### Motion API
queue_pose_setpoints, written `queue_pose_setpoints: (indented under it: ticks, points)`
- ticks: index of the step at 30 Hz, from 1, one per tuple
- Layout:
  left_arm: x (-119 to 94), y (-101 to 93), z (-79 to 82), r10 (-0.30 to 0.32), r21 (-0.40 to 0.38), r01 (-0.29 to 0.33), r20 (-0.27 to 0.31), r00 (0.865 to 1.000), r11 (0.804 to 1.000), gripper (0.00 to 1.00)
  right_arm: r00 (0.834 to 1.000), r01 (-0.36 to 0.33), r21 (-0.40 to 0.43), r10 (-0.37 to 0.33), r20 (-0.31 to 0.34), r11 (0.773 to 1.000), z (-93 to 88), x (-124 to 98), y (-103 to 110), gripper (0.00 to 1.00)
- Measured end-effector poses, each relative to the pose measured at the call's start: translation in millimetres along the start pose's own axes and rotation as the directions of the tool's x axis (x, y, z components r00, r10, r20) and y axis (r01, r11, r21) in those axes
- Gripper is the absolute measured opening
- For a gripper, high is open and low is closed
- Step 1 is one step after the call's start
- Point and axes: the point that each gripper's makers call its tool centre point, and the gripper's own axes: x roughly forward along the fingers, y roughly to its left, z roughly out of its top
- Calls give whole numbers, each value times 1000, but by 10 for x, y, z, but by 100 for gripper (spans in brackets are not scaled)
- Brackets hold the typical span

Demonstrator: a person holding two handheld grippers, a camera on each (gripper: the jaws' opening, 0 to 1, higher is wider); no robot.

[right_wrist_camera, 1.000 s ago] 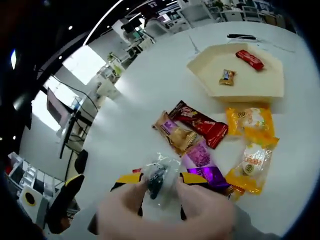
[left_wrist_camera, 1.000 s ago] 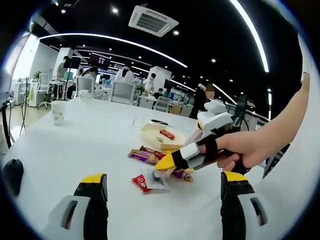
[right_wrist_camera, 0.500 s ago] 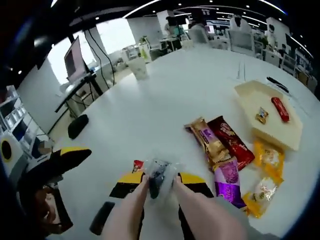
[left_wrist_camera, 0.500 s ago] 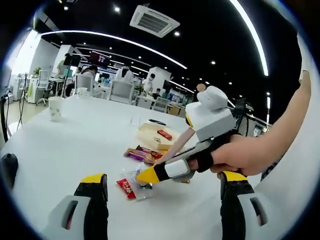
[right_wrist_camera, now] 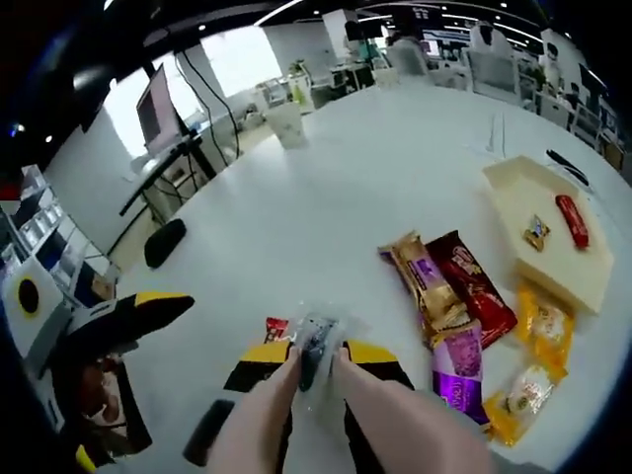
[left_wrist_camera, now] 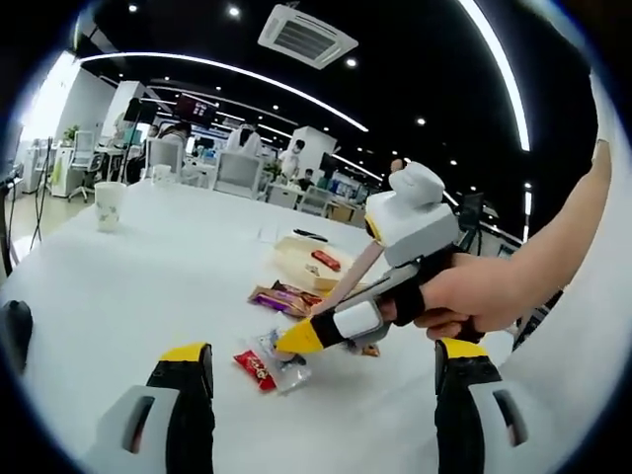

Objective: Place the target food into the container with the food tongs after gripping and lifting it, then release it inside without dropping or visibly crushing the food.

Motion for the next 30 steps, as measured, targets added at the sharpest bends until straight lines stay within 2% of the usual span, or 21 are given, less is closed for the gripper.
queue_pose_setpoints:
  ticks: [5, 14, 20, 30]
  points:
    - [-17, 24, 122, 3, 20, -3, 12, 1000, 1000, 93, 1000, 1, 53, -1, -18, 999, -27, -54, -90, 16]
    - [-8, -84, 9, -9, 7, 9, -11, 1000, 1000, 93, 999, 19, 68, -16, -36, 998, -111, -192, -271, 15]
    - [10, -98, 52, -12, 3, 12, -1, 1000, 1000, 93, 999, 26, 85, -23, -36, 996, -151, -267, -364, 15]
    - [17, -66, 73, -19, 17, 20, -10, 1000, 1000, 92, 1000, 22, 78, -23, 20, 997, -58, -424, -393, 15]
